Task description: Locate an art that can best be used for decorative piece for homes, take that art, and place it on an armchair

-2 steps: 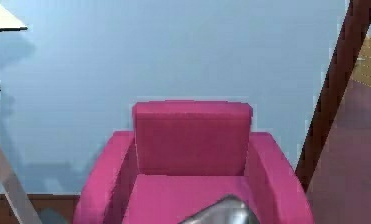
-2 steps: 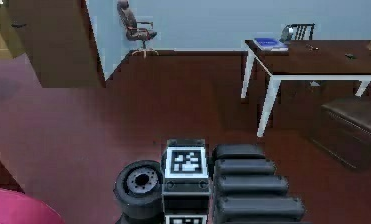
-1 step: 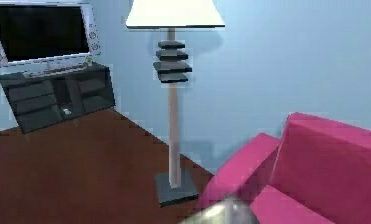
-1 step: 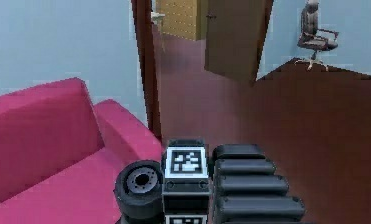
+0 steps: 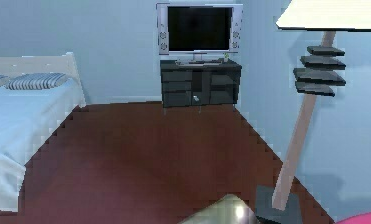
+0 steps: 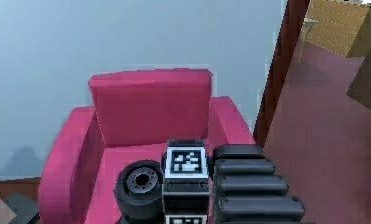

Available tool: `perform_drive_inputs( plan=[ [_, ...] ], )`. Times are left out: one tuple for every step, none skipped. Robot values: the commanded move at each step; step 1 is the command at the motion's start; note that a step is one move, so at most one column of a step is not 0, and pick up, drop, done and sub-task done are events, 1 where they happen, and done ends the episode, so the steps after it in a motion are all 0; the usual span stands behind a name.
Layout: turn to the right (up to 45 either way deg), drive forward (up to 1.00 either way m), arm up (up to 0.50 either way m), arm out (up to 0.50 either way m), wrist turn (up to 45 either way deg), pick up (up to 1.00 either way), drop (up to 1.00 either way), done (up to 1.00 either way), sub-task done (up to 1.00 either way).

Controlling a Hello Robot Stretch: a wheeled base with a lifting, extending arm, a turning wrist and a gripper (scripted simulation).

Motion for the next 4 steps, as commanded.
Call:
perform_drive_inputs(
  plan=[
    [0.0, 0.0, 0.0, 0.46, 0.0, 0.0, 0.0, 0.0, 0.0],
    [0.0, 0.0, 0.0, 0.0, 45.0, 0.0, 0.0, 0.0, 0.0],
    [0.0, 0.0, 0.0, 0.0, 45.0, 0.0, 0.0, 0.0, 0.0],
    [0.0, 0.0, 0.0, 0.02, 0.0, 0.0, 0.0, 0.0, 0.0]
  ],
)
